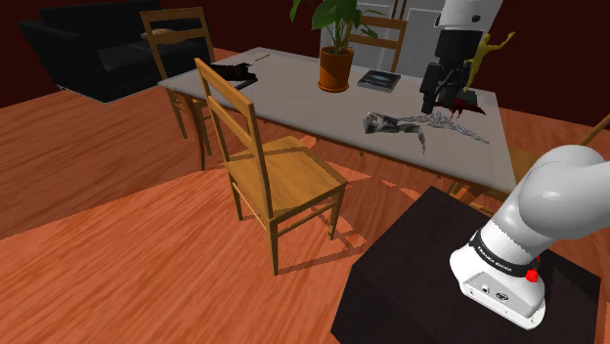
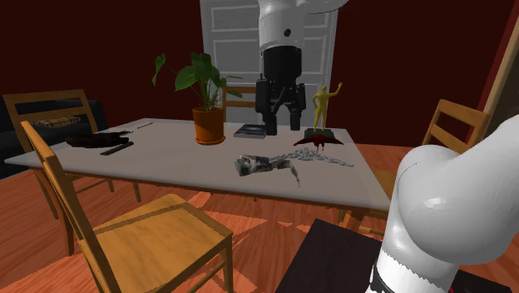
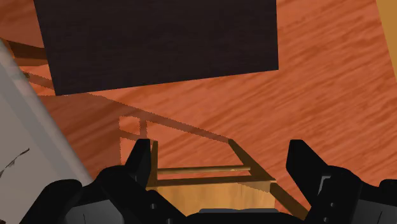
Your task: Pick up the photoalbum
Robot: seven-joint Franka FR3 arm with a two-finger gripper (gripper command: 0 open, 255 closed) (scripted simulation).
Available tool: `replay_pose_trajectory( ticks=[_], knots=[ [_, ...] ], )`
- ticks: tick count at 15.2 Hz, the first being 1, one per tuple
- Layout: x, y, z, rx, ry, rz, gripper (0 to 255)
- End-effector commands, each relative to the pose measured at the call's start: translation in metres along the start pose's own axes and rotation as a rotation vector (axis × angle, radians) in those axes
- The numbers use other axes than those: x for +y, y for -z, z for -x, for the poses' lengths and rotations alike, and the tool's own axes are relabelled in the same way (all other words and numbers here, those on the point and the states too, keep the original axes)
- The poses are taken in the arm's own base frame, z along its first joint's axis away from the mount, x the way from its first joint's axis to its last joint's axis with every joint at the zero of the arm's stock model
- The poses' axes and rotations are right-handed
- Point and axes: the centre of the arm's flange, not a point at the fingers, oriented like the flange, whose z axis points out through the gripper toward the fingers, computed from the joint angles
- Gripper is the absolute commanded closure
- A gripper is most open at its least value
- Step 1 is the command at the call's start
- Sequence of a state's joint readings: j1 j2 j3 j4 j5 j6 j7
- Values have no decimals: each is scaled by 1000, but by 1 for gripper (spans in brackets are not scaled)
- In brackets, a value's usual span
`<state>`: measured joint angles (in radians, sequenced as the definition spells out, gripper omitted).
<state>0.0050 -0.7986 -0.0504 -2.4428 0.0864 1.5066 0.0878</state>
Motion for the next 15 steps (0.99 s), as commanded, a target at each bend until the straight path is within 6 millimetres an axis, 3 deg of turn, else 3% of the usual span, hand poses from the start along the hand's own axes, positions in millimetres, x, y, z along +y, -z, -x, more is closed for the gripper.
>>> replay_pose_trajectory(
  ticks=[1,15],
  knots=[
    [0,0,0,0,0,0,0],
    [119,-67,-110,-26,108,104,0]
  ],
)
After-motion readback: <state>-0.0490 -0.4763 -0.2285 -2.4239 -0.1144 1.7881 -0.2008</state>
